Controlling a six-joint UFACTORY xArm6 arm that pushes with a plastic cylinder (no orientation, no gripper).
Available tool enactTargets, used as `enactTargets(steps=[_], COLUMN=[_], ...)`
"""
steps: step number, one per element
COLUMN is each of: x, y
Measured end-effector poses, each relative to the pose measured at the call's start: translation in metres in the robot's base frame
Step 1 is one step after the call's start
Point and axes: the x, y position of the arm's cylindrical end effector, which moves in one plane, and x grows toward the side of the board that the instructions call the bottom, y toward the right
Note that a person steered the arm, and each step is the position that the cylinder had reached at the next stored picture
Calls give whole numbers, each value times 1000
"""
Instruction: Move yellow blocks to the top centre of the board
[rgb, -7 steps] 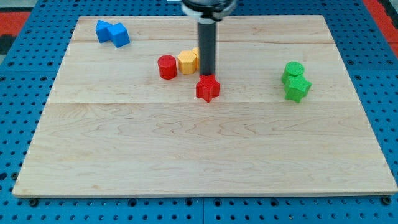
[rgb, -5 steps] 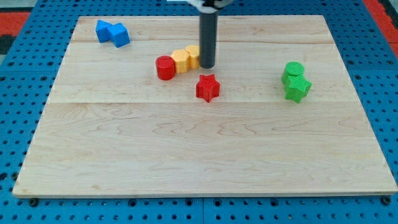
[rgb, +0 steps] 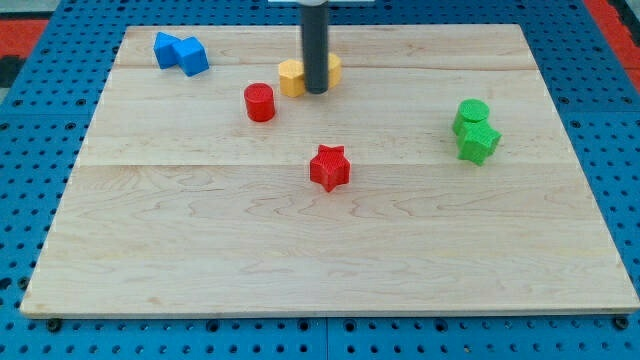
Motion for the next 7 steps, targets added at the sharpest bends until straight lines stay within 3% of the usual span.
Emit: enactTargets(steps=[1, 2, 3, 4, 5, 6, 7], x=[-30, -33, -52, -29, 31, 51, 16], y=[32, 65, 38, 44, -21, -56, -31])
